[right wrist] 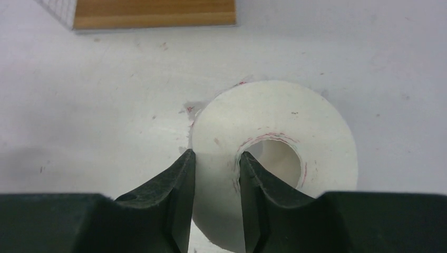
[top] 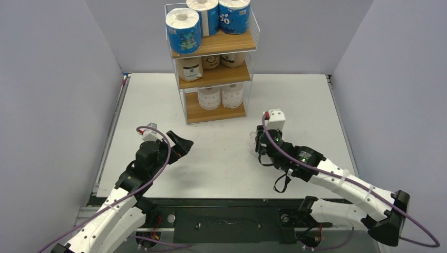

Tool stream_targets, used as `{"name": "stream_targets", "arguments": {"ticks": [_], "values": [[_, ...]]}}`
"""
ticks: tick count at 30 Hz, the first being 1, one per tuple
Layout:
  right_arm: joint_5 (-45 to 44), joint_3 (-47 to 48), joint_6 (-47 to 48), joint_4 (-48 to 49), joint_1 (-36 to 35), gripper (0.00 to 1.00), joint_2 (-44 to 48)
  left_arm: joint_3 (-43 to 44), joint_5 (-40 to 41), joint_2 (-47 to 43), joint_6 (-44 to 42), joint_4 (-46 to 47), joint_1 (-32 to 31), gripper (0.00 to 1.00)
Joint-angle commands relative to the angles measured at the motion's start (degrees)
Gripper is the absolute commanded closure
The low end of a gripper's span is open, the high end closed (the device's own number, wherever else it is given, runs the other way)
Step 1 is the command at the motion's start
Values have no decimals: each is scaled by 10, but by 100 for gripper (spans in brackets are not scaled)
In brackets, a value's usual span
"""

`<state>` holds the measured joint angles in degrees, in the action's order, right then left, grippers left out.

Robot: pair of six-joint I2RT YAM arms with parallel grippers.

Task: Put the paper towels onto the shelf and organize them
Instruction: Move the paper towel to the center of the board.

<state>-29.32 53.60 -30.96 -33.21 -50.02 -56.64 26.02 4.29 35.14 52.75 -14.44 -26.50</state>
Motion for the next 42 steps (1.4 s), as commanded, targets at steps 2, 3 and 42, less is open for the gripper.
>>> {"name": "stream_targets", "arguments": {"ticks": [2,3,42], "values": [[-73,38,16,35,-116,83,-72,23,23,-1,-7,-7,4,4],[-72,54,27,47,-133,83,-101,24,25,-1,-6,-13,4,4],[134,141,113,149,-125,78,-368,24,89,-36,-12,-96,4,4]]}}
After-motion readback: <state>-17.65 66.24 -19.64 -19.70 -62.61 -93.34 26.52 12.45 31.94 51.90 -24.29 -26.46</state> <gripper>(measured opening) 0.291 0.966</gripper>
